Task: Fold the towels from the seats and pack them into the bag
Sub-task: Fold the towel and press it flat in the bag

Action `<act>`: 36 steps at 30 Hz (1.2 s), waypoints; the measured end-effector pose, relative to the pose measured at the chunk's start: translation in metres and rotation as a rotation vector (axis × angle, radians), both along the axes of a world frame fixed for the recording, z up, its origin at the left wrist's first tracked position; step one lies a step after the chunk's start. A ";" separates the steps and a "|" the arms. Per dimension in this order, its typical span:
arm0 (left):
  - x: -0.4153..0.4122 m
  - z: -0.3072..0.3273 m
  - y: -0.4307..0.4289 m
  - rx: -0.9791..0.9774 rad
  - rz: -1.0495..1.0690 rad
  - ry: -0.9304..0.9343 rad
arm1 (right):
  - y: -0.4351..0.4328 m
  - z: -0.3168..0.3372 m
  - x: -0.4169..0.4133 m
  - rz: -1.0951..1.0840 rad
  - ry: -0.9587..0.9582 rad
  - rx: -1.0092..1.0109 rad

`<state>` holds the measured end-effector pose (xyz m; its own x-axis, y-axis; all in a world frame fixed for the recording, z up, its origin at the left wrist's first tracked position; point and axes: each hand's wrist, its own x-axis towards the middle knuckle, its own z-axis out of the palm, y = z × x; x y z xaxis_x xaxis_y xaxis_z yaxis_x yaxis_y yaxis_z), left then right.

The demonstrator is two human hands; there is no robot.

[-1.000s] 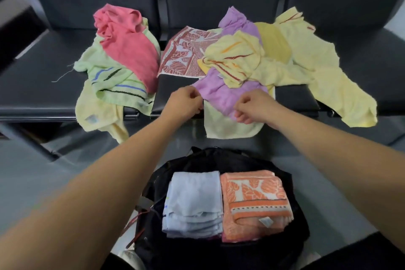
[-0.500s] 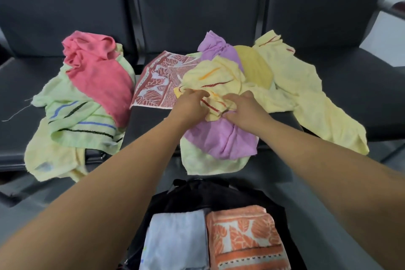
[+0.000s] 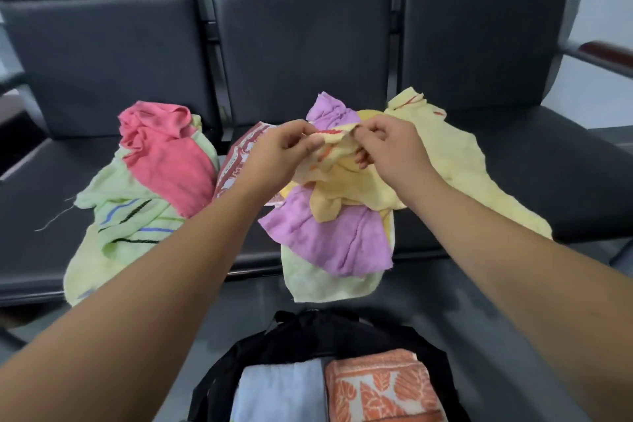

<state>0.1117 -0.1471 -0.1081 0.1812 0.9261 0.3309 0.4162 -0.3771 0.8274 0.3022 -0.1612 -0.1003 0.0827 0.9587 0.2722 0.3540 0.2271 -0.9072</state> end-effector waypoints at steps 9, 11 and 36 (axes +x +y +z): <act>-0.020 0.093 -0.086 0.060 -0.163 -0.016 | -0.093 0.098 -0.001 0.348 -0.129 0.022; -0.027 0.110 -0.109 0.033 -0.247 -0.004 | -0.113 0.119 -0.005 0.354 -0.056 0.034; -0.101 0.185 -0.220 -0.374 -0.361 -0.092 | -0.191 0.189 0.054 0.515 0.069 -0.390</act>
